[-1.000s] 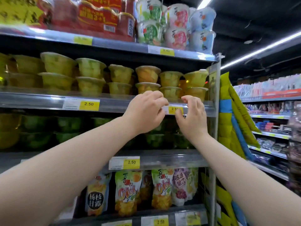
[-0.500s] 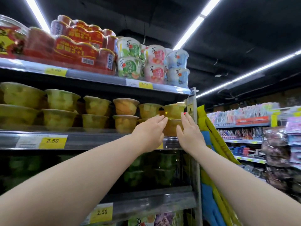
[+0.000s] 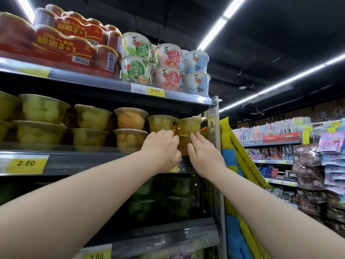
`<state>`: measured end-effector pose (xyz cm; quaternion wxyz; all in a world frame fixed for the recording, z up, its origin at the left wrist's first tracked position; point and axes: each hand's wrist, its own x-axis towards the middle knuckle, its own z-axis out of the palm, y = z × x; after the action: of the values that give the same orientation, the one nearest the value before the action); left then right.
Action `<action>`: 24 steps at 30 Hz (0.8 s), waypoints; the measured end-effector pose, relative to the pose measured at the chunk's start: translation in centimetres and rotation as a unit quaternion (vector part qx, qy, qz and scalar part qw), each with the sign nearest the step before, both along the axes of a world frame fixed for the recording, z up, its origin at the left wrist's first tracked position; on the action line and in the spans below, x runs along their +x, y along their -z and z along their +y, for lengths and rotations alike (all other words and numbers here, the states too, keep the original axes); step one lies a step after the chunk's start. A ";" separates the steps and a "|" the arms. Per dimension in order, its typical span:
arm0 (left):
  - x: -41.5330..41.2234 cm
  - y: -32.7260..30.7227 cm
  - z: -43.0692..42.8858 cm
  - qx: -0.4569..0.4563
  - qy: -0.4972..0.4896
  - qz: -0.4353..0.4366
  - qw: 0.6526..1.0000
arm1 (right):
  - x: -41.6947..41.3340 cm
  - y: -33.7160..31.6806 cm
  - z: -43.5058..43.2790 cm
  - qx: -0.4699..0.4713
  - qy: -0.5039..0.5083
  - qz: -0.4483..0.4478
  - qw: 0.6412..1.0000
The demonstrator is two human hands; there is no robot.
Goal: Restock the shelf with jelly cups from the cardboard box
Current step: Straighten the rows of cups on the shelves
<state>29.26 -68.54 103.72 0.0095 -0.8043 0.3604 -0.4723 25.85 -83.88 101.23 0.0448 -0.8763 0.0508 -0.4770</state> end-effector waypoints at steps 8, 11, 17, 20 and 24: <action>-0.8 1.0 2.3 0.033 -0.005 -0.072 0.997 | -0.5 0.6 0.8 -0.029 -0.017 -0.060 0.998; -1.9 1.0 5.3 0.020 -0.049 -0.126 0.991 | -0.8 0.9 2.6 -0.055 -0.069 -0.077 0.993; -0.7 1.1 11.2 -0.049 -0.058 -0.087 0.993 | -0.2 1.2 7.1 -0.121 -0.120 -0.072 0.983; -0.6 1.8 12.3 -0.028 -0.026 -0.083 0.996 | 0.7 0.9 8.2 -0.081 -0.095 -0.050 0.991; -0.2 2.2 12.2 -0.017 -0.006 -0.050 0.999 | 1.3 0.8 8.1 -0.051 -0.041 -0.007 0.998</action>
<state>29.03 -56.38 101.55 0.0165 -0.7821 0.3465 -0.5177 27.19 -75.76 100.39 0.0200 -0.8753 -0.0104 -0.4831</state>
